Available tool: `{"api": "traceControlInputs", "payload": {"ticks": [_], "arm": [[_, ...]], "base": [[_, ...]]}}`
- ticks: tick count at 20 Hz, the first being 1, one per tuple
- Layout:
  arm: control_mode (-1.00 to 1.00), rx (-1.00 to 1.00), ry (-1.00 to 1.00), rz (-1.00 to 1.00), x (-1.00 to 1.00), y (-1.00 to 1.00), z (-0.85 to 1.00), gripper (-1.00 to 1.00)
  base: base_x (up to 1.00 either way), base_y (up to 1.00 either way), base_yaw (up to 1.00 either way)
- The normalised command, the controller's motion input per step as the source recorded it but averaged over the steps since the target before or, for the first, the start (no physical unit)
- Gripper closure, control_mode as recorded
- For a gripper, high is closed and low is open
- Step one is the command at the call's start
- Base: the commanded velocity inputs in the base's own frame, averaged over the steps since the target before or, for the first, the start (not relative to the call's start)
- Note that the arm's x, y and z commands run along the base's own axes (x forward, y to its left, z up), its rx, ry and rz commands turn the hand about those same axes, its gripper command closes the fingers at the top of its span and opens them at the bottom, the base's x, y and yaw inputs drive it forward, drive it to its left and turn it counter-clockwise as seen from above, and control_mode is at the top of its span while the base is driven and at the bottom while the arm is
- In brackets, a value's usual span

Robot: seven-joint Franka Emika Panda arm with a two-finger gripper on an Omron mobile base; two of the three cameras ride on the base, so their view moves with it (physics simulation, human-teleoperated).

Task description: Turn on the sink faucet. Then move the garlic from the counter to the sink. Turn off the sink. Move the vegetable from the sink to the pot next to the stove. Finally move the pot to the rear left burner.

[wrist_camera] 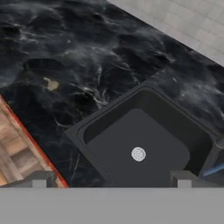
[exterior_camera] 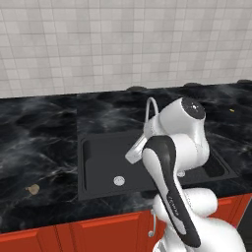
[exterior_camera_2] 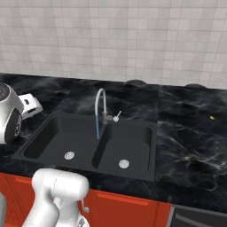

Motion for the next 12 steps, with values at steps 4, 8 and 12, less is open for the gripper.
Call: {"api": "traceControlInputs", "payload": {"ticks": [4, 8, 12], "arm": [[-1.00, -0.04, 0.14, 0.00, 0.00, 0.99, -0.26, -1.00], [-1.00, 0.00, 0.10, 0.00, 0.00, 0.86, -0.38, -1.00], [-1.00, 0.00, 0.09, 0.00, 0.00, 0.82, -0.42, -1.00]], "base": [[0.00, 0.00, 0.00], [0.00, 0.00, 0.00], [0.00, 0.00, 0.00]]}}
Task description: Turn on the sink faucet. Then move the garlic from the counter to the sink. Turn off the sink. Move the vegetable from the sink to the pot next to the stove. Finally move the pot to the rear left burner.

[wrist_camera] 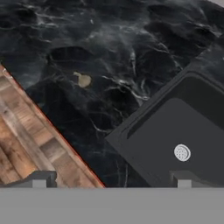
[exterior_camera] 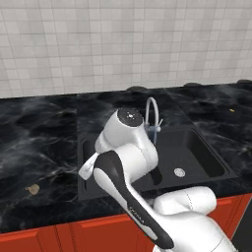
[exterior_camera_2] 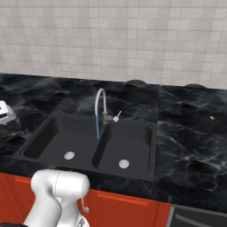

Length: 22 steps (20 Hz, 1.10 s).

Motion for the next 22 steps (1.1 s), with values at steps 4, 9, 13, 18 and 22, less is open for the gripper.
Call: {"api": "traceControlInputs", "payload": {"ticks": [4, 9, 13, 18, 22], "arm": [[-1.00, 0.00, 0.11, 0.06, -0.07, 0.43, -0.38, -1.00], [-1.00, 0.00, 0.13, 0.09, 0.04, 0.51, -0.45, -1.00], [-1.00, -0.02, 0.14, 0.07, 0.20, 0.67, -0.42, -1.00], [-1.00, -0.08, 0.08, 0.02, 0.29, 0.63, -0.37, -1.00], [-1.00, -0.11, 0.00, 0.00, 0.29, 0.43, -0.25, -1.00]], "base": [[0.00, 0.00, 0.00], [0.00, 0.00, 0.00], [0.00, 0.00, 0.00], [0.00, 0.00, 0.00], [0.00, 0.00, 0.00]]}}
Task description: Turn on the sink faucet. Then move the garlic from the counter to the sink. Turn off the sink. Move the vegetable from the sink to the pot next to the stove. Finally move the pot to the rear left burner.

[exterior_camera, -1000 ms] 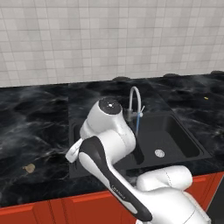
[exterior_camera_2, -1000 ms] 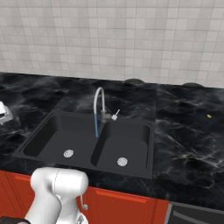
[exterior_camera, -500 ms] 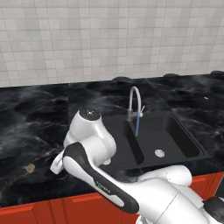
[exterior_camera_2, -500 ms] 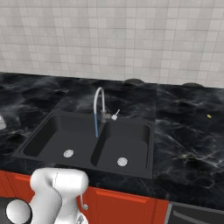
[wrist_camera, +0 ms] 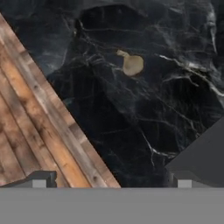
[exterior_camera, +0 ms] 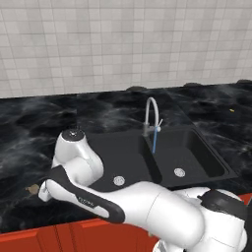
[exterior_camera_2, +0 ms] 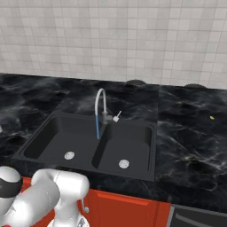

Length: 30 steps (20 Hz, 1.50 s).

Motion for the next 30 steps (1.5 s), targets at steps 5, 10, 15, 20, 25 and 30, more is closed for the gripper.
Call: {"api": "traceControlInputs", "payload": {"ticks": [5, 10, 15, 20, 25, 30], "arm": [[-1.00, -0.11, 0.00, 0.00, 0.27, 0.42, -0.27, -1.00], [-1.00, -0.04, 0.01, 0.00, 0.32, 0.43, -0.25, -1.00], [-1.00, 0.00, 0.00, 0.00, 0.34, 0.27, -0.18, -1.00], [-1.00, -0.01, 0.00, 0.00, 0.31, 0.18, -0.30, -1.00], [-1.00, -0.01, 0.00, 0.00, 0.21, 0.12, -0.38, -1.00], [-1.00, 0.00, 0.00, 0.00, 0.19, 0.15, -0.26, -1.00]], "base": [[0.00, 0.00, 0.00], [0.00, 0.00, 0.00], [0.00, 0.00, 0.00], [0.00, 0.00, 0.00], [0.00, 0.00, 0.00], [0.00, 0.00, 0.00]]}}
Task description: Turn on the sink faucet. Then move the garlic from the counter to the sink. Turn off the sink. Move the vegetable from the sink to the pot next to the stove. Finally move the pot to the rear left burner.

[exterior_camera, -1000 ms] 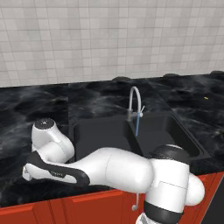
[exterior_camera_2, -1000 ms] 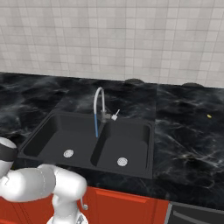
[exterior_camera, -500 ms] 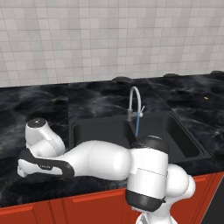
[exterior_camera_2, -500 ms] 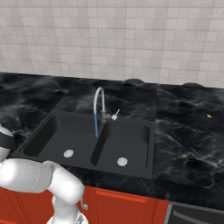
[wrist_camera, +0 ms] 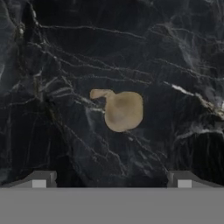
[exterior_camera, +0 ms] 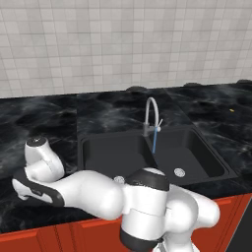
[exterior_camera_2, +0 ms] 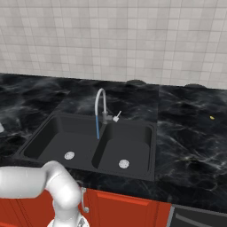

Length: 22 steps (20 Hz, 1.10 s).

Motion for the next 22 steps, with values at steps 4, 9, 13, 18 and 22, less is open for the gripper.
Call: {"api": "traceControlInputs", "payload": {"ticks": [4, 9, 13, 18, 22], "arm": [[-1.00, 0.00, 0.00, 0.00, 0.12, 0.22, -0.17, -1.00], [-1.00, 0.00, 0.00, 0.00, 0.06, 0.28, -0.17, -1.00], [-1.00, 0.00, 0.00, 0.00, 0.09, 0.17, -0.17, -1.00], [-1.00, 0.00, -0.03, 0.00, 0.18, 0.00, -0.11, -1.00], [-1.00, 0.00, -0.04, 0.00, 0.16, 0.00, -0.12, -1.00]], "base": [[0.00, 0.00, 0.00], [0.00, 0.00, 0.00], [0.00, 0.00, 0.00], [0.00, 0.00, 0.00], [0.00, 0.00, 0.00]]}}
